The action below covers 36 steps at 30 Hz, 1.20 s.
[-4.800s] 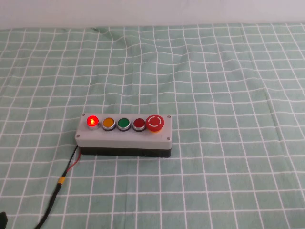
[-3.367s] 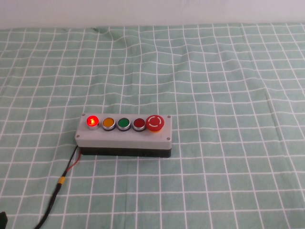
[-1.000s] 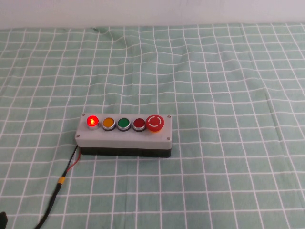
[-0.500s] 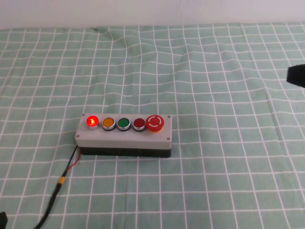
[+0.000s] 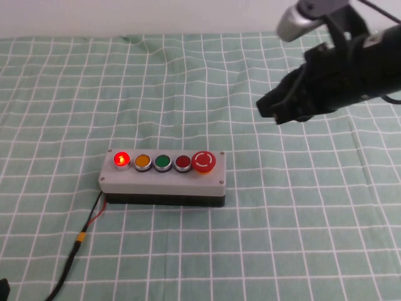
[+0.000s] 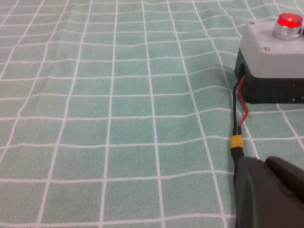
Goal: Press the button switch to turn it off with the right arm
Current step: 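Press the lit red button on the button box to turn it off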
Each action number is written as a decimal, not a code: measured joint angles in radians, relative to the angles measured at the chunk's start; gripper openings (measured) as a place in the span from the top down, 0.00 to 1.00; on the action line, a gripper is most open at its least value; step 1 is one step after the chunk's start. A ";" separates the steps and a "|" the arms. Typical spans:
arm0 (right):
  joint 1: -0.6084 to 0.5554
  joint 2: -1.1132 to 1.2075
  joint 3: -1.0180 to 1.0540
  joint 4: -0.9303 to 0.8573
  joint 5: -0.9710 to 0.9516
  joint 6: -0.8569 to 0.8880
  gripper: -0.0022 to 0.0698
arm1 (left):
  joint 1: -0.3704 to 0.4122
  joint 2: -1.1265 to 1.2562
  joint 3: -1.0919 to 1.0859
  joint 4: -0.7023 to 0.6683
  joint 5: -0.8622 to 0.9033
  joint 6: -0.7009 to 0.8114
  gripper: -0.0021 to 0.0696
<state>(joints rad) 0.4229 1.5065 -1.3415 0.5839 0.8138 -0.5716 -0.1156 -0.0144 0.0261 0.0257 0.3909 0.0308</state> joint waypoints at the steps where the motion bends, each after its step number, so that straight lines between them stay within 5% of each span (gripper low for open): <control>1: 0.029 0.033 -0.030 -0.028 0.008 0.017 0.89 | 0.000 0.000 0.000 0.000 0.000 0.000 0.98; 18: 0.308 0.520 -0.625 -0.147 0.066 0.069 0.76 | 0.000 0.000 0.000 0.000 0.000 0.000 0.98; 25: 0.319 0.666 -0.787 -0.091 0.043 0.069 0.95 | 0.000 0.000 0.000 0.000 0.000 0.000 0.98; 36: 0.319 0.812 -0.816 -0.059 0.022 0.069 0.98 | 0.000 0.000 0.000 0.000 0.000 0.000 0.98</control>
<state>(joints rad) 0.7418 2.3181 -2.1576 0.5251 0.8358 -0.5029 -0.1156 -0.0144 0.0261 0.0257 0.3909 0.0308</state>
